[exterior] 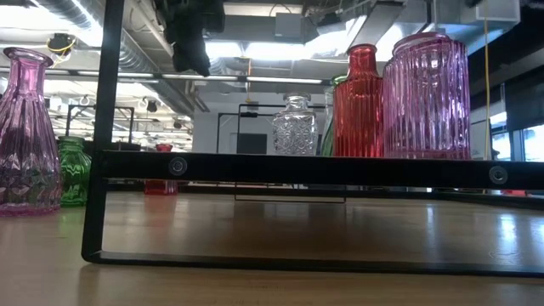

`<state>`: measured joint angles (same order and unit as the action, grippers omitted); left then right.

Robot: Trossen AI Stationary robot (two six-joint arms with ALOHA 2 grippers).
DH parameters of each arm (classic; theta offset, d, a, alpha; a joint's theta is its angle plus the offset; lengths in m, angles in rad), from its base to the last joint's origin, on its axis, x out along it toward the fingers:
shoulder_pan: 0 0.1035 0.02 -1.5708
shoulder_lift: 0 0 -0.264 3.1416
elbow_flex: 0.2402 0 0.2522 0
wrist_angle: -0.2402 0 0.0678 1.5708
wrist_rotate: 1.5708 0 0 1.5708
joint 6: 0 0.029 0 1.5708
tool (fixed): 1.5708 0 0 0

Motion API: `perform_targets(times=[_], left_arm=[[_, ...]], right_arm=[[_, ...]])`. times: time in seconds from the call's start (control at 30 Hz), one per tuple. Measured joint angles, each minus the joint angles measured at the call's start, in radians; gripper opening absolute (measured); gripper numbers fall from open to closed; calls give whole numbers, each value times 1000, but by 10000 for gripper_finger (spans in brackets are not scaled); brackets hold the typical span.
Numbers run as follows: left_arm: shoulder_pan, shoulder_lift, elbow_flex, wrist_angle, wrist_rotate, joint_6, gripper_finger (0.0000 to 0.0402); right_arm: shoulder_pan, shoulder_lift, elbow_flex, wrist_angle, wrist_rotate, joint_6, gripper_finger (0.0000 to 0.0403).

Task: Sort vases onto shelf
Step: Put the bottom red vase aligned with the other red vase on the shelf

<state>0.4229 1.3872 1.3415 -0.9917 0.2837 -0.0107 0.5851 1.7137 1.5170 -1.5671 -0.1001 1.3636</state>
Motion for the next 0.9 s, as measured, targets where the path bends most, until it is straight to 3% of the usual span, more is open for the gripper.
perform_targets(times=[0.23, 0.47, 0.7, 0.9], left_arm=[[0, 0, 0, -18, -31, -83, 101], [0, 0, 0, -14, -31, -121, 101], [-1, 0, 0, -10, -31, -192, 101], [-8, 0, 0, -10, -32, -229, 101]], right_arm=[[134, -151, -141, 4, -77, 394, 117], [291, -327, -295, 211, 20, 791, 117], [348, -338, -414, 304, -76, 840, 117], [344, -338, -485, 485, -21, 843, 117]])
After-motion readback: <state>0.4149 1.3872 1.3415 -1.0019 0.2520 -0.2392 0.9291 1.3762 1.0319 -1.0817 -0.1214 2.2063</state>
